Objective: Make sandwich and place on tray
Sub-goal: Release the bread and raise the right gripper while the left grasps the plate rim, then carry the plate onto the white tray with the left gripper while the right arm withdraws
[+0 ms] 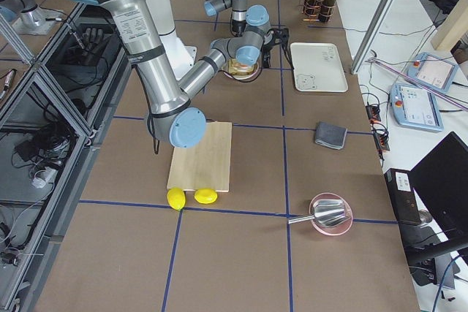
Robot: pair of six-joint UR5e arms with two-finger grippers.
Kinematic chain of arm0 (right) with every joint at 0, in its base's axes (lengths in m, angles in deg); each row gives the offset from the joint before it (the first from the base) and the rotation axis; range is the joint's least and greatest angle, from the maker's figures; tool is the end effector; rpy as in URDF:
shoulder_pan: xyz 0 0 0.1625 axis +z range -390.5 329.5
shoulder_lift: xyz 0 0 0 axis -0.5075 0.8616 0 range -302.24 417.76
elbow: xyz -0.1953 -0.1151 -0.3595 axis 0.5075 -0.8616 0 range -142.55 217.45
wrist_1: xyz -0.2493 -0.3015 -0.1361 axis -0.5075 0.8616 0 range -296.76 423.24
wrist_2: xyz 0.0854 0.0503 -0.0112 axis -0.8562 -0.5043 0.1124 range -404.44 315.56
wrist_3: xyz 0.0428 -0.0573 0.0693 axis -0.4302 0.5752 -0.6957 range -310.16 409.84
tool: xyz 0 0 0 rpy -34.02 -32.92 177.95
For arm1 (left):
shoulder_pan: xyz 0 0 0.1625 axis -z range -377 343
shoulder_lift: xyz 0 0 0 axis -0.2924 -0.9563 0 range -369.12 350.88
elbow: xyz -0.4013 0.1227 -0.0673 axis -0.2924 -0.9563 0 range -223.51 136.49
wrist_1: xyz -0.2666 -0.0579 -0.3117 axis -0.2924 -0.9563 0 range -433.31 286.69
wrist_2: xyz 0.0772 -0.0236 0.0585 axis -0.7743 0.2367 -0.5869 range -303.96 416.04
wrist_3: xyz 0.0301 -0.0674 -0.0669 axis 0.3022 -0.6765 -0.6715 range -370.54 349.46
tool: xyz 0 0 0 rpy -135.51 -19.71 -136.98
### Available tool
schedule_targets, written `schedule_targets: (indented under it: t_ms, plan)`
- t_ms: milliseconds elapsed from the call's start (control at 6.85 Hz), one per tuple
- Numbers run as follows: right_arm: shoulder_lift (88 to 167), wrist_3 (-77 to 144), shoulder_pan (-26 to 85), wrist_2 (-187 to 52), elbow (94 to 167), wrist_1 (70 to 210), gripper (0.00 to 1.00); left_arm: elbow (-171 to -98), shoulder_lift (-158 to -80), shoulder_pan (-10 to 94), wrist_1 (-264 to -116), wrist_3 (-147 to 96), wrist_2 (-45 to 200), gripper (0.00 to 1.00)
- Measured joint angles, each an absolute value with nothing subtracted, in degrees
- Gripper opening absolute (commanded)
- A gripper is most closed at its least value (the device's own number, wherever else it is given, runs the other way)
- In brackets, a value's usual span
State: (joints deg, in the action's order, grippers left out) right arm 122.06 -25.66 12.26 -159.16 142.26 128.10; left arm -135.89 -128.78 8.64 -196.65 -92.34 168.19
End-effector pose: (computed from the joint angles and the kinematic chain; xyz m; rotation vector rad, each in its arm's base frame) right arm -0.3827 -0.4788 0.2372 0.2037 -1.1713 0.1867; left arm 0.5610 -0.3755 0.2715 -0.0008 1.1748 -0.0480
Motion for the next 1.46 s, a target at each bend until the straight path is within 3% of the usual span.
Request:
schedule_targets:
  t_ms: [292,730,876,1460]
  plan:
    - [122.21,-25.66,12.33,-159.20,142.70,128.16,1.00,-135.58,-129.25,8.61,-196.70,-92.30,167.97,0.22]
    - [122.27,-25.66,12.39,-159.23,142.83,128.19,1.00,-134.61,-129.74,8.58,-196.77,-92.27,167.42,0.16]
    - [122.27,-25.66,12.39,-159.23,142.86,128.19,1.00,-134.39,-129.77,8.58,-196.79,-92.27,167.41,0.00]
    - [123.22,-25.66,13.72,-160.95,143.46,128.19,1.00,-135.39,-129.87,10.14,-196.57,-92.62,168.07,0.00]
